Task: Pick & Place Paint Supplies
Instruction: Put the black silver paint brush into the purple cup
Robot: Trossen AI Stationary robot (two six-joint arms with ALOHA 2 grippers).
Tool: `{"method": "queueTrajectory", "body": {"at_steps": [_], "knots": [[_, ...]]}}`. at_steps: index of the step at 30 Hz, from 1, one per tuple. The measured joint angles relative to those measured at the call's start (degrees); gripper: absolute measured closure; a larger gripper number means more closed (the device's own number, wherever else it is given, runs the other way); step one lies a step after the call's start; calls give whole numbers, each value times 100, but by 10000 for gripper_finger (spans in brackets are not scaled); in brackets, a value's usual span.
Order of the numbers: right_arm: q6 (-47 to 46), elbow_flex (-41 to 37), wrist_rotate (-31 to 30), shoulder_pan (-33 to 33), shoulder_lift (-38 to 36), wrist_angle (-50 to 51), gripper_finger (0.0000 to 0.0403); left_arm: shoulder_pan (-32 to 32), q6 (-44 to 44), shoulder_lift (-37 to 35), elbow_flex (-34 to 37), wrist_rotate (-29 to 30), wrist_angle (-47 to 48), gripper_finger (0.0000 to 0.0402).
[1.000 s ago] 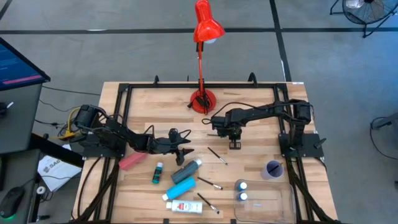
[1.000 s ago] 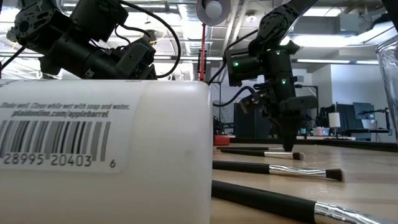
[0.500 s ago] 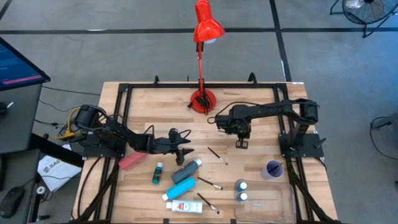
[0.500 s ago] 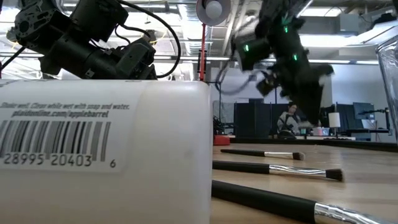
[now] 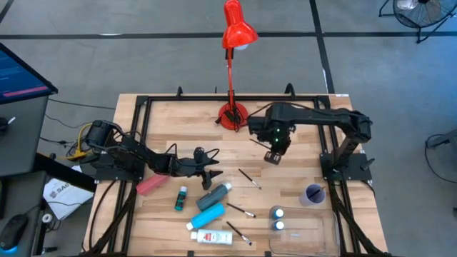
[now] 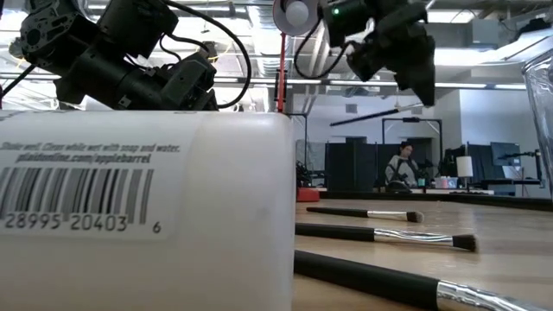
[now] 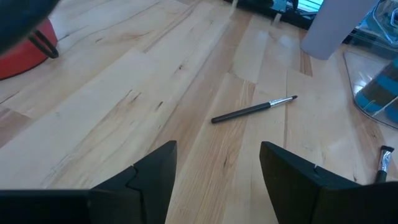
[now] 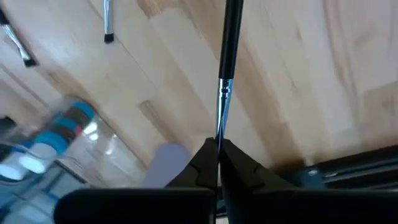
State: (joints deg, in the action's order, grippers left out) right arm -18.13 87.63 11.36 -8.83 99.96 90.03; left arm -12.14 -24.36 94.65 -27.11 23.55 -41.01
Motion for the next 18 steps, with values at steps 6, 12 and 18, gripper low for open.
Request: {"method": "queueTrajectory", "body": {"at_steps": [6, 12, 18], "knots": [[-472, 13, 792, 61, -249, 2, 403, 0, 4, 0, 0, 0, 0, 193], [-1054, -181, 972, 381, -873, -2, 403, 0, 9, 0, 0, 0, 2, 193], [-2204, -1006, 1210, 748, -1981, -4, 403, 0, 7, 0, 0, 0, 2, 193]]}}
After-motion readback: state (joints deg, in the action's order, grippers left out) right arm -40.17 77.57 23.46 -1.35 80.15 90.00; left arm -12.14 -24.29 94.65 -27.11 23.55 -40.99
